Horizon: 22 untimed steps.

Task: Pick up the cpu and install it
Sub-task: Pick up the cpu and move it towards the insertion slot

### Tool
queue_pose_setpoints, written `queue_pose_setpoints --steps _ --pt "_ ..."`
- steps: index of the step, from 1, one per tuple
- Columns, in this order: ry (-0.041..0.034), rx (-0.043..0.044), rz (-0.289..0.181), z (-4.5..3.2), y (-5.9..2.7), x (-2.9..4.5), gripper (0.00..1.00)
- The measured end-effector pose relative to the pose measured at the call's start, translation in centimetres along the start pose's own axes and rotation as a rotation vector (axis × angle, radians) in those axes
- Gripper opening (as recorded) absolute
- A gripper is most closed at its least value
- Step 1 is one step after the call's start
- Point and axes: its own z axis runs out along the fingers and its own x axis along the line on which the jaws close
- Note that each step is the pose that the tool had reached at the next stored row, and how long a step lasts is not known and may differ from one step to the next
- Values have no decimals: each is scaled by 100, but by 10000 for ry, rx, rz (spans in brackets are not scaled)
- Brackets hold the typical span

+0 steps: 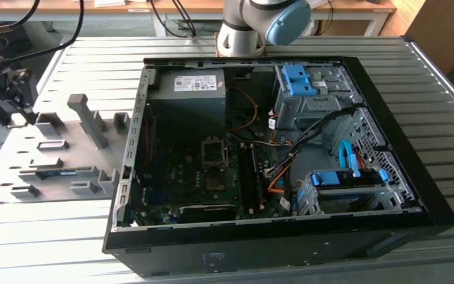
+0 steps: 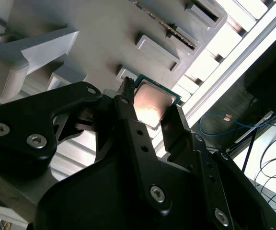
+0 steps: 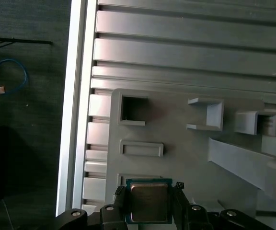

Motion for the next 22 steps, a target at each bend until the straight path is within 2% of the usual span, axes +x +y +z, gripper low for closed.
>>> queue_pose_setpoints --steps 22 --pt "0 0 0 -197 -3 -4 47"
